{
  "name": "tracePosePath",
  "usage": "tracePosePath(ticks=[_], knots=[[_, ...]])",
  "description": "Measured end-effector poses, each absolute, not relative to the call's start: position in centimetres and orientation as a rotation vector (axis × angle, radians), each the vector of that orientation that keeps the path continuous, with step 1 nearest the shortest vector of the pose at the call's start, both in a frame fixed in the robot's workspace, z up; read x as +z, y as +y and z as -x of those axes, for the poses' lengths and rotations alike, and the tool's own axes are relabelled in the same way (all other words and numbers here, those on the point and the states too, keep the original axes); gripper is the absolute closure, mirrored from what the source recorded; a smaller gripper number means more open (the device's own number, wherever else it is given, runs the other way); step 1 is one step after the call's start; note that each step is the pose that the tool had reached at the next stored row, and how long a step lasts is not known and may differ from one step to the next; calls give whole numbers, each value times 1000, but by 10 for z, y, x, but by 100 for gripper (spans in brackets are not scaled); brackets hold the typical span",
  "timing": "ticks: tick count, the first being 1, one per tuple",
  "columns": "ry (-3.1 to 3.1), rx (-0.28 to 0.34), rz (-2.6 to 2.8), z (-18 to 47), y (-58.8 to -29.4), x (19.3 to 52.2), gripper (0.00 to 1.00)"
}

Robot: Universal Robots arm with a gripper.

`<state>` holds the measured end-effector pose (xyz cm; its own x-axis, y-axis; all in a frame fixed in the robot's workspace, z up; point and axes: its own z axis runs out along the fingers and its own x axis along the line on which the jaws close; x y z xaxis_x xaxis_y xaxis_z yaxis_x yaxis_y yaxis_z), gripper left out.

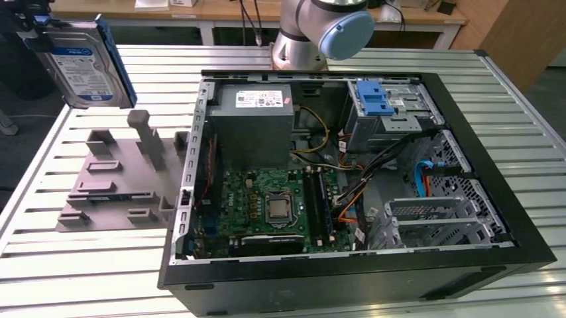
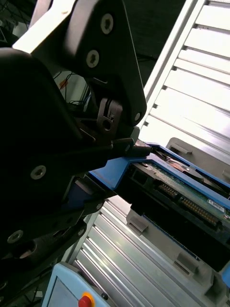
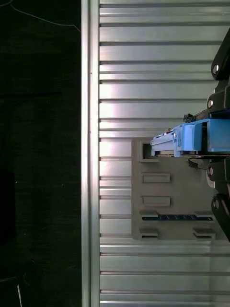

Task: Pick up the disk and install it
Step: 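Pick up the disk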

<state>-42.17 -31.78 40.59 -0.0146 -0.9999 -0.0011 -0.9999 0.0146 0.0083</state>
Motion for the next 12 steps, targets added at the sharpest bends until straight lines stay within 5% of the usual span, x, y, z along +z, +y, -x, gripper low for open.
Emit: tracePosePath(ticks=[12], knots=[[-2234,-11,-2202,422,-318,415,64]])
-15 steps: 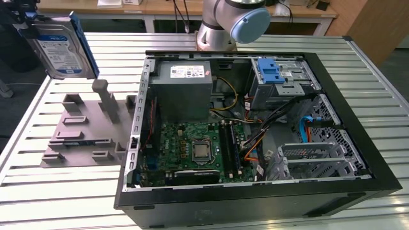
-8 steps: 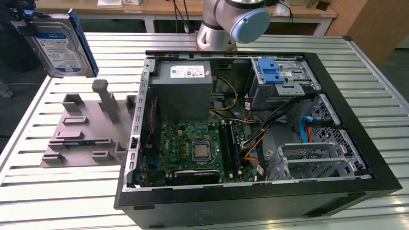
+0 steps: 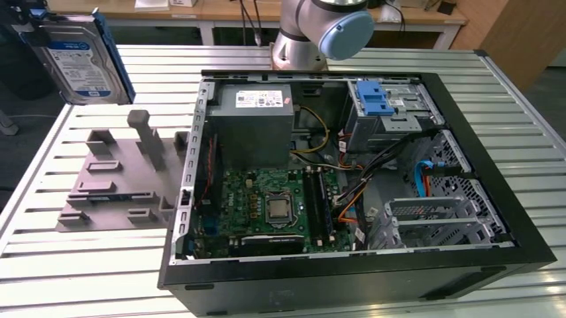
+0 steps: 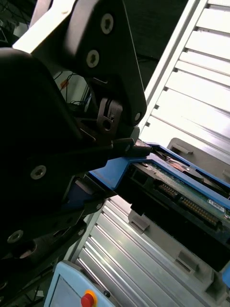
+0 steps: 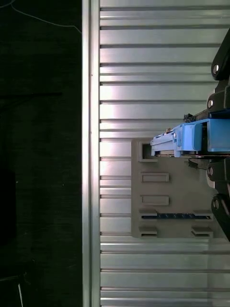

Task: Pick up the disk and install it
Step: 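Pick up the disk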

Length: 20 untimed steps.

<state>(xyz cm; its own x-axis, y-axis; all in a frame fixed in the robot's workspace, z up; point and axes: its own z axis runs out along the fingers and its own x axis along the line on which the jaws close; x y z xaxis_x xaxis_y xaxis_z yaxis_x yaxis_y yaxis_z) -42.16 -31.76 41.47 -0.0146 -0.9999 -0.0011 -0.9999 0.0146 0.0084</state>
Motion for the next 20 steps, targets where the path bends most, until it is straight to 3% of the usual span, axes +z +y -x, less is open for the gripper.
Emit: tracePosePath(ticks=[20], knots=[[-2234,-10,-2202,422,-317,429,64]])
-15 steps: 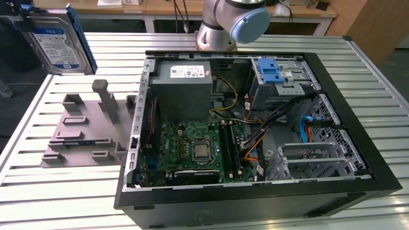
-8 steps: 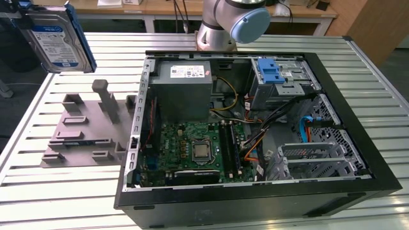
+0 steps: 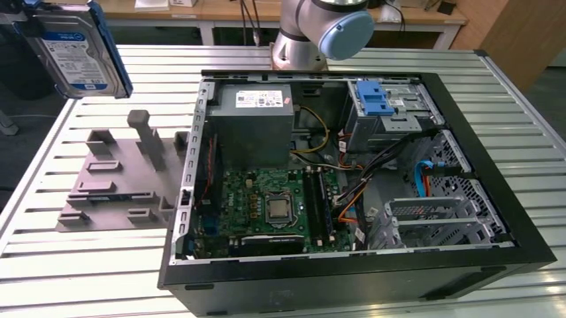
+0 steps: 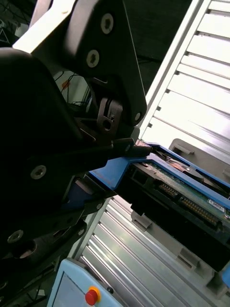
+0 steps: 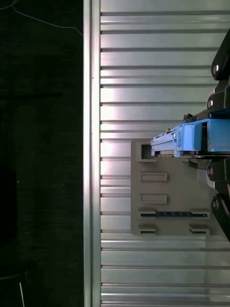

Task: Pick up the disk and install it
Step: 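Pick up the disk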

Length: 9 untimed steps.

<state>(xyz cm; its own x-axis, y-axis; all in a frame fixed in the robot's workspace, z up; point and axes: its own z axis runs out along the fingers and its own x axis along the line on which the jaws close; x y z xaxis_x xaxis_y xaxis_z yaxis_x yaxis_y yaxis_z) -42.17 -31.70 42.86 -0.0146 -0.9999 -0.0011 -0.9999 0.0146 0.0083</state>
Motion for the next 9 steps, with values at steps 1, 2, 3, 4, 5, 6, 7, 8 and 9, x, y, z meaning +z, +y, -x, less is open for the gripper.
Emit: tracePosePath(ticks=[1,2,3,4,5,6,7,8,9], knots=[[-2234,-11,-2202,422,-317,429,64],[-2234,-10,-2202,422,-317,430,64],[-2234,-11,-2202,422,-317,430,64],[-2234,-11,-2202,422,-317,431,64],[-2234,-11,-2202,422,-317,432,64],[-2234,-11,-2202,422,-317,432,64],[-2234,-11,-2202,422,-317,433,64],[-2234,-11,-2202,422,-317,434,64],[-2234,-11,-2202,422,-317,435,64]])
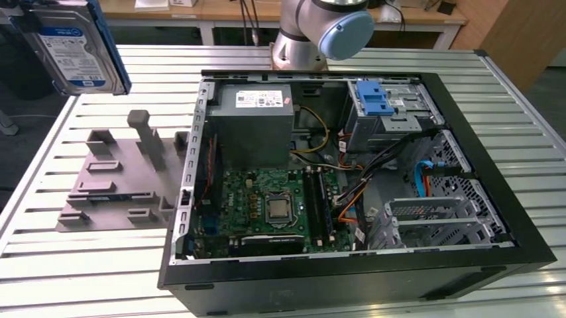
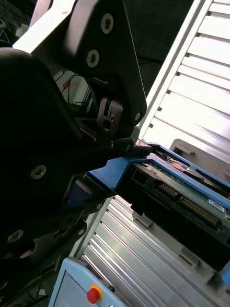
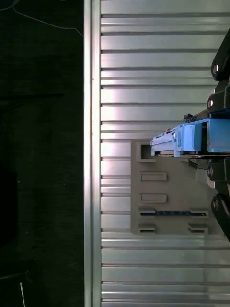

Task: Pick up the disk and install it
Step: 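Pick up the disk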

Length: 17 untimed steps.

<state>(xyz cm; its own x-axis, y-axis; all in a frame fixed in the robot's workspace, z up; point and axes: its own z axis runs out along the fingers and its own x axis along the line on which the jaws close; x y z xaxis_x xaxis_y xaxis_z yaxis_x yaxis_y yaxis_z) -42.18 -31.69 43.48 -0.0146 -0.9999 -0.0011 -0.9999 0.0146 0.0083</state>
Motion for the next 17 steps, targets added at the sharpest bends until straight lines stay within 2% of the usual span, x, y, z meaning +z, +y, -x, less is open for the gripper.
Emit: tracePosePath(ticks=[17], knots=[[-2234,-11,-2202,422,-316,449,64]])
